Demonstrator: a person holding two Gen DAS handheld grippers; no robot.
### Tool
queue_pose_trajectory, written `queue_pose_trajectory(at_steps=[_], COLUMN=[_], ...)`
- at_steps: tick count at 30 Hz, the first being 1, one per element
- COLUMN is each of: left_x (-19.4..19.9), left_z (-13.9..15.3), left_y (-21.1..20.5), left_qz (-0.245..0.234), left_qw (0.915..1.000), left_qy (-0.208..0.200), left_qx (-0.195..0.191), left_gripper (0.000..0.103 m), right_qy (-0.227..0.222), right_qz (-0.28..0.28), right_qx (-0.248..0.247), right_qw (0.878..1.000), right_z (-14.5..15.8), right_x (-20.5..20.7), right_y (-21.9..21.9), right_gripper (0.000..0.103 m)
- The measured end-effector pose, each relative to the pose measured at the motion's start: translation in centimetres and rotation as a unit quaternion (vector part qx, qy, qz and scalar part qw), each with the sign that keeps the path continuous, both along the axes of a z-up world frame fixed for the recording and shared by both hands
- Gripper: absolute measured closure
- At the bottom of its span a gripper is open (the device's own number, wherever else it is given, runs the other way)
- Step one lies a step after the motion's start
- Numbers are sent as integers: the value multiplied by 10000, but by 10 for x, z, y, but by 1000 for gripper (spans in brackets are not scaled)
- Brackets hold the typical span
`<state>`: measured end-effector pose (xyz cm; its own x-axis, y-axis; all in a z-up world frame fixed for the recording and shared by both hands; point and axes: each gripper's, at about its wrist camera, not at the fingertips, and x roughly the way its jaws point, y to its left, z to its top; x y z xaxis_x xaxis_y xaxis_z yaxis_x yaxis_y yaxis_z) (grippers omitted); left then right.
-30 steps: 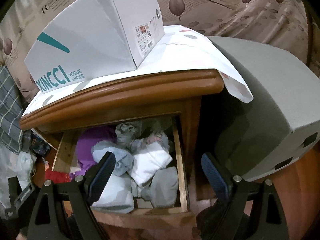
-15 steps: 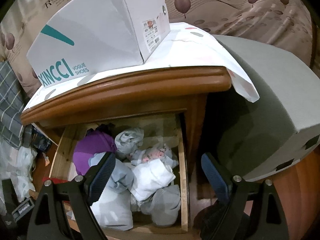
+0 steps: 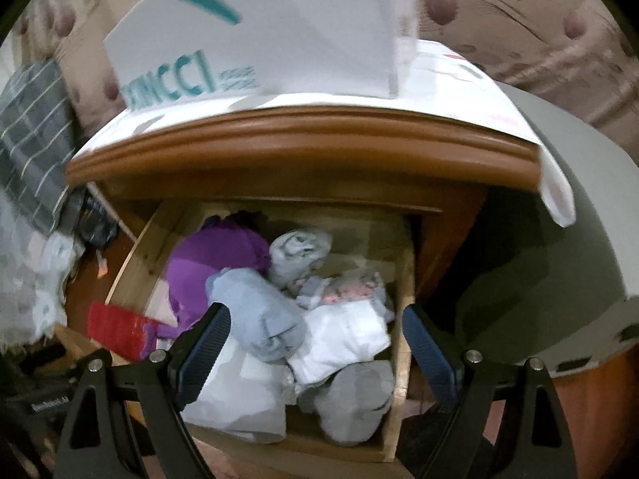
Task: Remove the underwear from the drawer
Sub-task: 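Grasp the light blue sock bundle with the right tool while left tool reaches in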
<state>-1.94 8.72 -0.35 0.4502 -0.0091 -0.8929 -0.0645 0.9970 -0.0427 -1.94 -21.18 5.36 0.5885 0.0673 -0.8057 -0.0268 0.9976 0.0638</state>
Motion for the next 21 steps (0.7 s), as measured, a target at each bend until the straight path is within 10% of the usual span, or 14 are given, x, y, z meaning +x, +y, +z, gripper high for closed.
queue_pose_trajectory(at_steps=[21], left_x=[23], left_z=[34], left_y=[21], left_qz=[-1260], left_qw=[9916], left_qy=[-266], left_qx=[106], left_gripper=[2], right_qy=[725], right_qz=[1168], right_qx=[-467], right_qw=[9894], right_z=[-34], right_x=[47], right_y=[43], right_gripper=[13])
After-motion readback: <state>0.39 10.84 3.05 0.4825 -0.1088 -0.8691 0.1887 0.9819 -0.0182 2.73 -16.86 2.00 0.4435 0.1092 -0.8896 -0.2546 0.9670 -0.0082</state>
